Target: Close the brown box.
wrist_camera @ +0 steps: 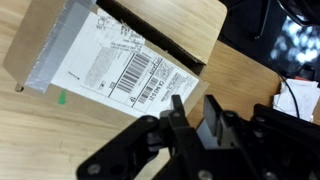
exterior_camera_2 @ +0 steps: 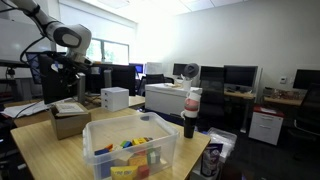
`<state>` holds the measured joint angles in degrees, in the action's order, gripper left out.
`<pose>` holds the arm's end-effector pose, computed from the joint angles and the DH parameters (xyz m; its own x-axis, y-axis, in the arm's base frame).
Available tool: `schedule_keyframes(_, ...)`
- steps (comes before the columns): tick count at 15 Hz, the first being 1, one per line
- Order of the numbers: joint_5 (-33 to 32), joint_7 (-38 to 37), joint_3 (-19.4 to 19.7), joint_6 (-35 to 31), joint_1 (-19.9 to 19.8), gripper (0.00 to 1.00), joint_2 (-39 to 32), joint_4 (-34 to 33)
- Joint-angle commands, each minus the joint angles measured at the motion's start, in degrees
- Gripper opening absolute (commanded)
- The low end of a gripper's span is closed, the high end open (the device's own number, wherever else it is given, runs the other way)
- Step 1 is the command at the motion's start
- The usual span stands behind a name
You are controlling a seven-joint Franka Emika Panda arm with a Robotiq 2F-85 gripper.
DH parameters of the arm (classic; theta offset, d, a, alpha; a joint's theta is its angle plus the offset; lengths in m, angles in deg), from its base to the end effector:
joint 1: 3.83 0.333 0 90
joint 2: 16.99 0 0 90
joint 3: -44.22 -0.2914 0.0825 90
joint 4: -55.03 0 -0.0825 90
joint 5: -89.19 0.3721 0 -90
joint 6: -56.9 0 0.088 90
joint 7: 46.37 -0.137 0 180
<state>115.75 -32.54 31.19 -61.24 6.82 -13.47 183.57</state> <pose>0.4367 0.2301 0.3420 0.9104 0.4076 -0.0701 0.3532 -0.8544 -0.3812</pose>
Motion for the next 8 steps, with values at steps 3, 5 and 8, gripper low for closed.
schedule_keyframes(3, -3.25, -0.58, 1.27, 3.7, 0.51, 0.69, 4.78, -3.13)
schedule_keyframes(5, -3.99, 0.39, 1.59, 3.46, 0.59, 0.79, 5.65, -4.78)
schedule_keyframes(8, -4.61, 1.6, 2.16, 5.24, 0.73, 0.96, 6.26, -7.48)
